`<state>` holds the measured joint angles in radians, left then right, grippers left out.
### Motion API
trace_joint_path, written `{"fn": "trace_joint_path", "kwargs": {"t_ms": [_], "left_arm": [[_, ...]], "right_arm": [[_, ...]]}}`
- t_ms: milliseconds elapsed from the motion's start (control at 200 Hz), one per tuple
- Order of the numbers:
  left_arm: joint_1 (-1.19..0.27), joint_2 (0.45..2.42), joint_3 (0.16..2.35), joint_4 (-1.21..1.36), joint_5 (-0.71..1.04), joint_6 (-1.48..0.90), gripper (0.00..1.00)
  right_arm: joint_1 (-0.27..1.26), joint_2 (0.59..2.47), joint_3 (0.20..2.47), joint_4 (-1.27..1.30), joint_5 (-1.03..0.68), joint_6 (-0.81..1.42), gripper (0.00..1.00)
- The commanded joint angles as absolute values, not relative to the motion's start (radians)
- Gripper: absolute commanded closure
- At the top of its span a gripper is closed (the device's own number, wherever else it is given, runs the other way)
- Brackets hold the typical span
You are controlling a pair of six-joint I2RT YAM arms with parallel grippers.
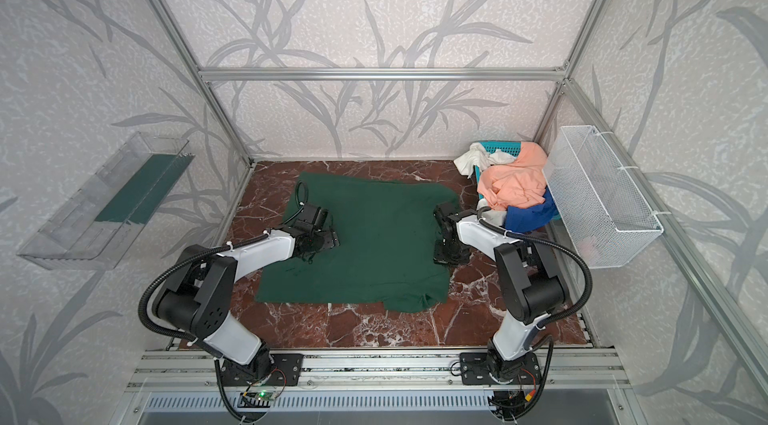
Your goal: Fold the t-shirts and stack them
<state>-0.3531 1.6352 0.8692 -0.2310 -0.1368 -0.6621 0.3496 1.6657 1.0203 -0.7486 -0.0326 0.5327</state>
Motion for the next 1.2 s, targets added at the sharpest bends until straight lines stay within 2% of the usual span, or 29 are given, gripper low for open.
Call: {"fn": "trace_joint_path", "kwargs": {"t_ms": [0,125,350,390,460,495,660,820,1025,1195], "left_arm": [[-0.342,1.67,0.896,-0.277,-0.201,-0.712,0.15],[-0.321,1.709,0.9,-0.288,-0.188,-0.729,0.15],[-0.295,1.689,0.882,-0.29,-0.195,-0.728,0.15],[-0.29,1.675,0.876,-0.291,-0.195,-0.724,0.15],[-0.281,1.647,0.863,-0.293,-0.187,-0.719,0.15],[-0.279,1.628,0.856,-0.291,-0.182,-0.715,0.15],[-0.279,1.532,0.838,-0.276,-0.159,-0.673,0.1],[-0.279,1.444,0.825,-0.269,-0.162,-0.647,0.07],[-0.275,1.405,0.826,-0.23,-0.208,-0.632,0.05],[-0.273,1.379,0.851,-0.215,-0.167,-0.617,0.05]], "right_arm": [[0.349,1.564,1.003,-0.831,-0.008,0.595,1.0],[0.351,1.527,0.972,-0.837,-0.026,0.627,1.0],[0.351,1.567,0.971,-0.856,-0.058,0.631,1.0],[0.351,1.57,0.991,-0.873,-0.053,0.624,0.9],[0.351,1.572,1.043,-0.908,-0.036,0.602,0.59],[0.351,1.572,1.074,-0.921,-0.029,0.586,0.48],[0.35,1.604,1.272,-0.907,-0.012,0.485,0.23],[0.341,1.756,1.465,-0.737,0.0,0.321,0.12],[0.289,2.056,1.786,-0.712,0.05,0.254,0.1],[0.252,2.333,2.172,-0.861,0.041,0.252,0.22]]}}
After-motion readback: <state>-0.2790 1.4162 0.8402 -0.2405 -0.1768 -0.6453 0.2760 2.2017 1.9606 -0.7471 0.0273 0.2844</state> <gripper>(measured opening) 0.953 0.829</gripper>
